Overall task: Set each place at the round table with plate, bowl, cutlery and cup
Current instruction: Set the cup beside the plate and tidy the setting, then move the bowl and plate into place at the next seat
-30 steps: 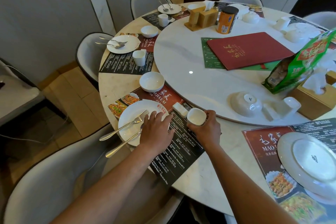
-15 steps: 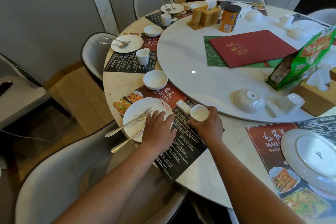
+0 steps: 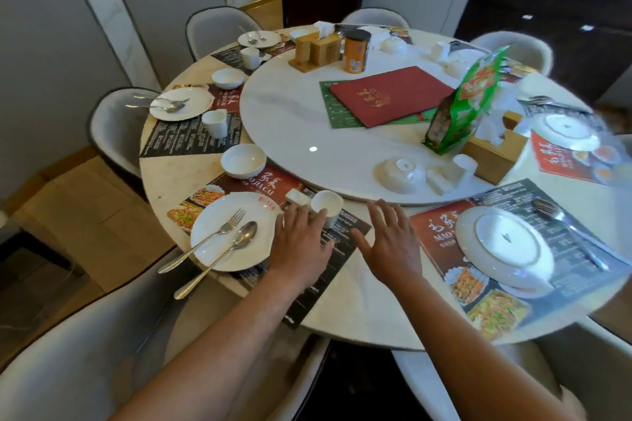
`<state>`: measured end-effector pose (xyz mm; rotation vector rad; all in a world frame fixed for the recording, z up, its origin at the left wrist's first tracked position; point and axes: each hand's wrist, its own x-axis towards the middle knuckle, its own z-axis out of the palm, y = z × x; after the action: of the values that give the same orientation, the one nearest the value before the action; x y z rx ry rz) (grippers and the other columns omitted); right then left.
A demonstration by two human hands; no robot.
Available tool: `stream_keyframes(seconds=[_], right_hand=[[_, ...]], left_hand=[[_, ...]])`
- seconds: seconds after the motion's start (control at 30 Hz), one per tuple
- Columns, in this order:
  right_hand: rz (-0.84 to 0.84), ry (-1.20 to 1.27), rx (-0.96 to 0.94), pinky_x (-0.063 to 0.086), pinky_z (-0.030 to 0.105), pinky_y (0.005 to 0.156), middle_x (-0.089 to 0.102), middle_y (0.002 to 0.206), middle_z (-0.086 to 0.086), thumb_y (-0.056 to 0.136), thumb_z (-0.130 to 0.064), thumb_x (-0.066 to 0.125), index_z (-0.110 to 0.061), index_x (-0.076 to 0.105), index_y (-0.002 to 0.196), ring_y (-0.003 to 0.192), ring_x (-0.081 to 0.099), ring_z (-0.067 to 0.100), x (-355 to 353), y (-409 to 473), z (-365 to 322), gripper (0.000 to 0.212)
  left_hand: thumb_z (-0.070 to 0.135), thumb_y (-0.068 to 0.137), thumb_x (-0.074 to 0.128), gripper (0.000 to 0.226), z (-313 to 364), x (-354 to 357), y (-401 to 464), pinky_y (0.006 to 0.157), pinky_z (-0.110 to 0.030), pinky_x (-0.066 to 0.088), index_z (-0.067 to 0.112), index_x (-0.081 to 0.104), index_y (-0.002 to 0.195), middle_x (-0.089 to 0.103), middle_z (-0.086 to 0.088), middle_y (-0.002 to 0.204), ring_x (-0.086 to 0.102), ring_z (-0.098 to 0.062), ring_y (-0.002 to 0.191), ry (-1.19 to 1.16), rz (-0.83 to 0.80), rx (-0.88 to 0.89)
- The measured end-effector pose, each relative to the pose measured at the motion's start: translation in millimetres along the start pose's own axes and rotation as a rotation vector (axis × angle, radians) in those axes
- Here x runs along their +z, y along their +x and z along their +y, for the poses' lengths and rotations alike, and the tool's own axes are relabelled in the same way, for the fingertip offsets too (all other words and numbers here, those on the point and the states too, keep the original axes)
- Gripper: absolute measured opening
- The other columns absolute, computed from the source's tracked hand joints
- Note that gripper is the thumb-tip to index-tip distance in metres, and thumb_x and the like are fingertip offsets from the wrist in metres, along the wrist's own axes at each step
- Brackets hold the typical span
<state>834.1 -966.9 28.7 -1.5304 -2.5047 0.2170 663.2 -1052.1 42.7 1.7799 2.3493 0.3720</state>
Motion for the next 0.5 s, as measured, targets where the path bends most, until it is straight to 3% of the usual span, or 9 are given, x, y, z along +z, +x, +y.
stream_keyframes(seconds=[0.27, 0.5], right_hand=[[0.022, -0.104, 0.167, 0.022, 0.051, 0.121, 0.021, 0.165, 0.003, 0.093, -0.072, 0.027, -0.026, 0.025, 0.156, 0.153, 0.013, 0.031, -19.4, -19.3, 72.3, 0.078], [-0.068, -0.12, 0.208, 0.024, 0.049, 0.12, 0.02, 0.165, 0.001, 0.096, -0.068, 0.028, -0.029, 0.022, 0.156, 0.152, 0.013, 0.028, -21.0, -1.6, 129.0, 0.071]], left_hand=[[0.052, 0.1, 0.046, 0.07, 79.4, 18.9, 21.3, 0.124, -0.051, 0.005, 0.026, 0.017, 0.158, 0.017, -0.012, 0.165, 0.007, -0.033, 0.153, 0.112, -0.03, 0.199], [0.052, 0.098, 0.052, 0.076, 116.8, 45.4, 62.9, 0.123, -0.053, 0.01, 0.025, 0.014, 0.158, 0.019, -0.013, 0.163, 0.009, -0.035, 0.152, 0.218, -0.063, 0.275]])
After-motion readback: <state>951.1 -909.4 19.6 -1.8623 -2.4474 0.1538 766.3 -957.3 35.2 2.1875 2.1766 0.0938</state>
